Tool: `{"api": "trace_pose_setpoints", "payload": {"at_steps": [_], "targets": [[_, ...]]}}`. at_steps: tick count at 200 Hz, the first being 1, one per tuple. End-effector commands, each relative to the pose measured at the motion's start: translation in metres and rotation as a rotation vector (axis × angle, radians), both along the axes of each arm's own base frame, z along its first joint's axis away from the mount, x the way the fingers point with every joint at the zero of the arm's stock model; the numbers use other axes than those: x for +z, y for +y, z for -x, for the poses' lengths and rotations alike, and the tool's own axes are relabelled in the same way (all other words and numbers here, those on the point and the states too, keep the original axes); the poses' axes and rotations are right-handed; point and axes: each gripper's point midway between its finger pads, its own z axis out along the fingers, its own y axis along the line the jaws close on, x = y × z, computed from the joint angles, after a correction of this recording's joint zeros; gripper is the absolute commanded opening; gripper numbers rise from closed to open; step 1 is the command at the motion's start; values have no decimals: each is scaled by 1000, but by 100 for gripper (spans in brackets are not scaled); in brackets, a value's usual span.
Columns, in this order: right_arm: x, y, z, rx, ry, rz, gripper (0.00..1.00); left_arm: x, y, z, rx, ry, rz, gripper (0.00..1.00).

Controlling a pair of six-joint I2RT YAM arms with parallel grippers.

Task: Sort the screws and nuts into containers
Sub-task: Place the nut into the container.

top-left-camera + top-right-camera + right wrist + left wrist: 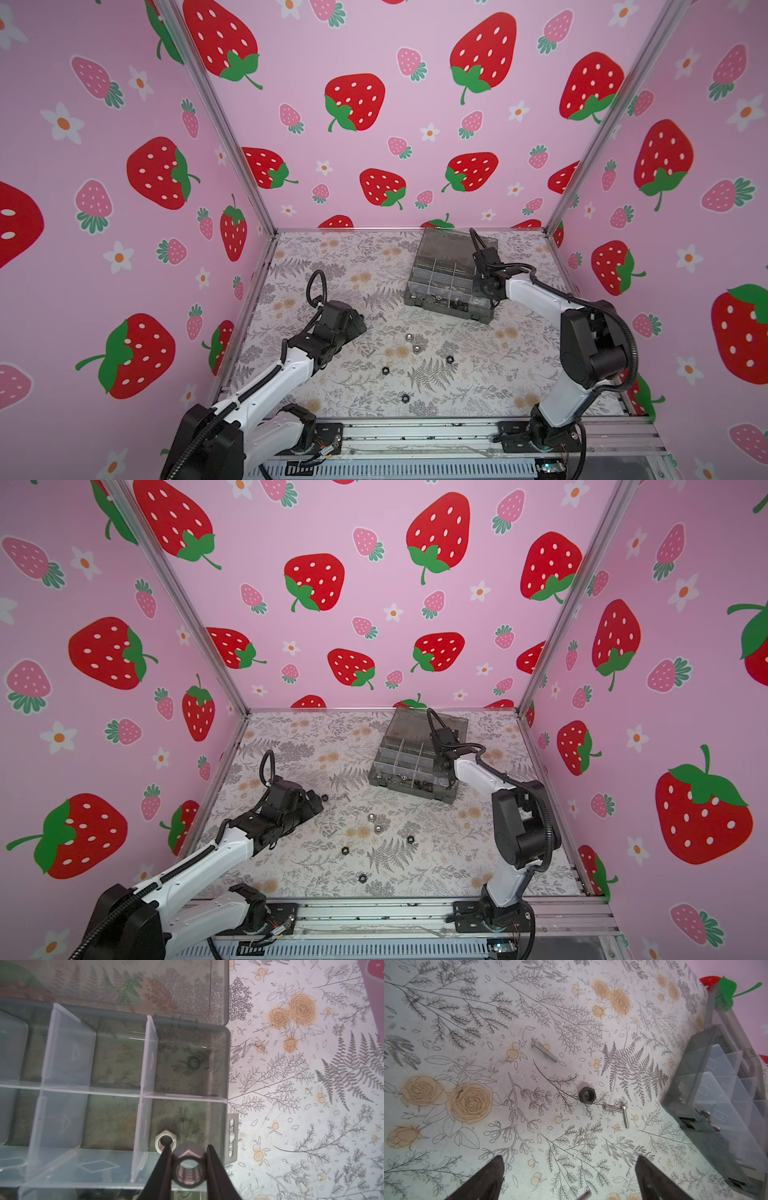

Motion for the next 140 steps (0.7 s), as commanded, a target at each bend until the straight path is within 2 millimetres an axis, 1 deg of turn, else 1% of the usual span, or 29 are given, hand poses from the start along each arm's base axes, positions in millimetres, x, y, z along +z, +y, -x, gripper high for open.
{"api": "trace_pose_setpoints", "payload": {"at_steps": [1,28,40,60,86,108,140], "targets": [[1,-1,-13,11,-9,-2,12,5,1,-5,6,-15,0,100],[-8,-2,-16,18,11,-11,24,5,0,-6,3,-13,-3,100],[-10,-1,-16,24,18,-14,32,5,0,-6,4,-14,-1,99],[-7,-1,-15,28,16,-18,37,5,1,-5,6,-14,-2,100],[6,-1,-14,29,-8,-26,46,6,1,-5,3,-13,-7,100],[21,0,-11,37,-38,-46,47,6,3,-4,8,-13,-8,99],[46,12,2,67,-88,-112,48,6,4,-3,16,-19,-5,99]]}}
